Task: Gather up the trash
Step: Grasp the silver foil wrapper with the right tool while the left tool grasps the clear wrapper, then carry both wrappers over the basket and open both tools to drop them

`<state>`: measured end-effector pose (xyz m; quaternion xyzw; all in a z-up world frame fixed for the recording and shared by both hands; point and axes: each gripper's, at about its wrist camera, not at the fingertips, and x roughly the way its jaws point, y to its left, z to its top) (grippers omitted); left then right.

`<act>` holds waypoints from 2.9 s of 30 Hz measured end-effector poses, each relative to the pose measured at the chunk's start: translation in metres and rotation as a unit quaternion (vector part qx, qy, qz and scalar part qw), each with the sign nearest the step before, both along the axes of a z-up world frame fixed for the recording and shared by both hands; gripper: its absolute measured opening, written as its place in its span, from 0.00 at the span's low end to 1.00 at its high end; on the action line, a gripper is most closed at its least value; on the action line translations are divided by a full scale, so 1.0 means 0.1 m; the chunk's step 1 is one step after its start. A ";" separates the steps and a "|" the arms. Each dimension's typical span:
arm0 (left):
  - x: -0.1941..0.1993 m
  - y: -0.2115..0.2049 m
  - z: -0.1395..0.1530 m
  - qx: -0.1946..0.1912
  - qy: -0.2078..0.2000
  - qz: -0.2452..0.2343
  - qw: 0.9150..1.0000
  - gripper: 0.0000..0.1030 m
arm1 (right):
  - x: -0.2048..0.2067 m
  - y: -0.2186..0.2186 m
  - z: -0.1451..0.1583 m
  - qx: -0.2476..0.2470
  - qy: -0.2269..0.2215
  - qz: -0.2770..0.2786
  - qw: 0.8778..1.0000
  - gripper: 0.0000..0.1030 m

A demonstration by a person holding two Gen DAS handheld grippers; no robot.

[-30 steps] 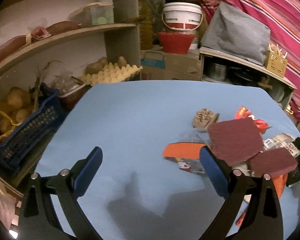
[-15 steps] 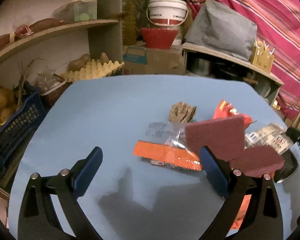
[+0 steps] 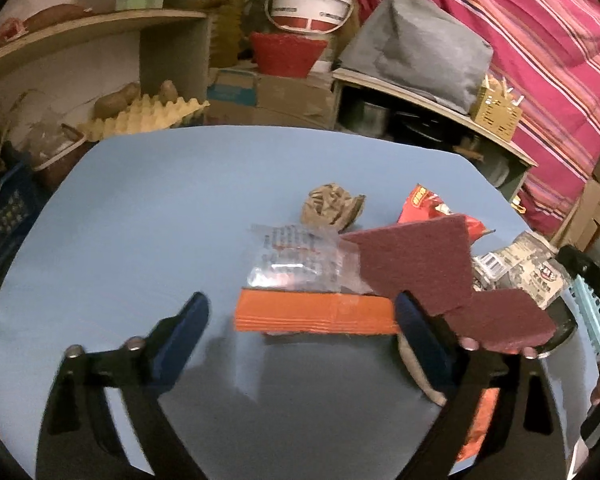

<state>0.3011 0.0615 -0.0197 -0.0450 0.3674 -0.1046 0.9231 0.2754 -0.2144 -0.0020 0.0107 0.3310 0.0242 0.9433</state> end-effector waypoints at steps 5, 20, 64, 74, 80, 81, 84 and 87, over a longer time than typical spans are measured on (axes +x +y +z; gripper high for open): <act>-0.02 -0.07 0.01 0.002 0.010 -0.026 1.000 0.42 | -0.03 -0.03 0.04 0.000 -0.011 -0.003 1.000 0.05; -0.11 0.05 0.19 0.007 -0.018 -0.003 1.000 0.11 | -0.22 -0.34 0.30 0.008 -0.053 -0.018 0.998 0.03; -0.36 -0.15 0.56 0.081 -0.076 0.036 0.993 0.33 | -0.64 -0.71 0.66 0.018 -0.110 -0.025 0.993 0.03; -0.69 -0.95 0.92 0.066 -0.117 -0.024 0.991 0.33 | -1.09 -1.45 0.83 0.016 -0.132 -0.087 0.987 0.03; -0.77 -1.70 0.92 0.056 -0.117 -0.079 0.988 0.33 | -1.33 -2.09 0.78 0.020 -0.126 -0.135 0.983 0.03; -0.78 -1.84 0.91 0.053 -0.116 -0.089 0.988 0.33 | -1.38 -2.20 0.77 0.021 -0.125 -0.144 0.981 0.03; -0.80 -2.23 0.89 0.050 -0.117 -0.113 0.985 0.33 | -1.51 -2.50 0.74 0.019 -0.122 -0.167 0.978 0.03; -0.83 -2.63 0.87 0.047 -0.120 -0.138 0.982 0.33 | -1.61 -2.75 0.67 0.017 -0.116 -0.191 0.974 0.03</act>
